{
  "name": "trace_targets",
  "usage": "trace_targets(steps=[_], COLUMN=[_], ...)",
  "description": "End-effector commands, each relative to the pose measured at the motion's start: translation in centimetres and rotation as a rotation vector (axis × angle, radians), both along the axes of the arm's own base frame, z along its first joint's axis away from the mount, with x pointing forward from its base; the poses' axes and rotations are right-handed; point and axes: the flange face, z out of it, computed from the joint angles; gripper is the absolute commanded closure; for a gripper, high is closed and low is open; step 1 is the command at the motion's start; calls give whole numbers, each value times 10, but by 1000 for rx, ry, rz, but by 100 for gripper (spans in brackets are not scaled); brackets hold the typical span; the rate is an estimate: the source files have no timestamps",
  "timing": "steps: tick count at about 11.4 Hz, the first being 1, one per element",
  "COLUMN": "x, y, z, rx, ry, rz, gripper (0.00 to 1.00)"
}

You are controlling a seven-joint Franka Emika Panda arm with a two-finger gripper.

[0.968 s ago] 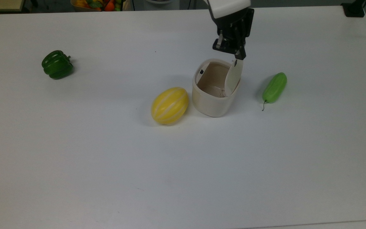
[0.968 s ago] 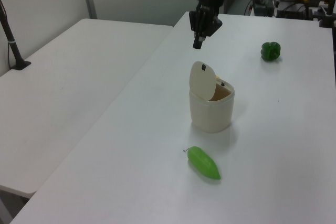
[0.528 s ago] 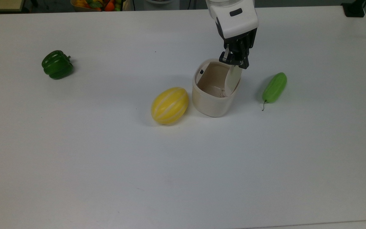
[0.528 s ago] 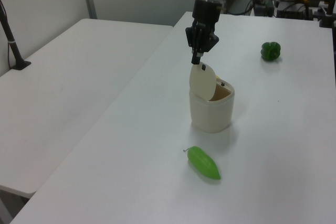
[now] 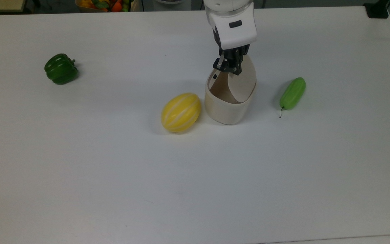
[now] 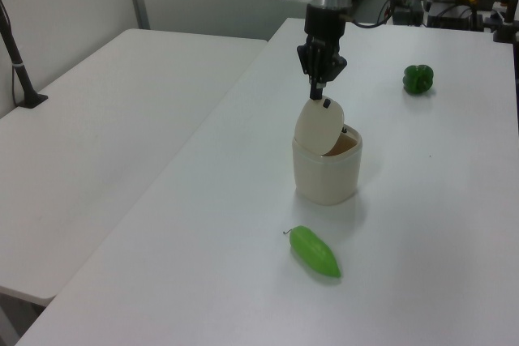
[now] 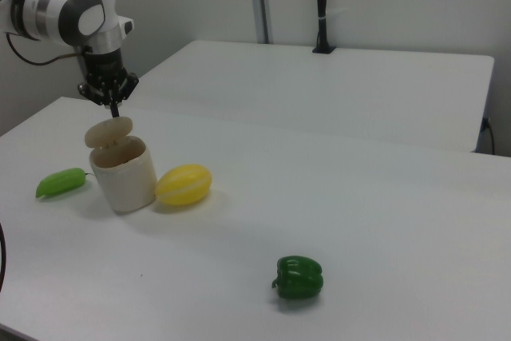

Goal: Close garbage bin
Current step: 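Push the hinged lid down with the gripper until it shuts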

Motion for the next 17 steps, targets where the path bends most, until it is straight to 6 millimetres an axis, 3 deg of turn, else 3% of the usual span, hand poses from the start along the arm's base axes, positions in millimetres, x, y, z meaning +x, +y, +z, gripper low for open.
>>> trace_targets(steps=[1, 3, 9, 17], x=[-14, -18, -20, -10], y=[4, 2, -9, -7], z=[-21, -45, -66, -111], rx=[-69, -105, -127, -153], ry=[68, 108, 145, 201], rz=[32, 37, 15, -23], gripper=[100, 100, 100, 100])
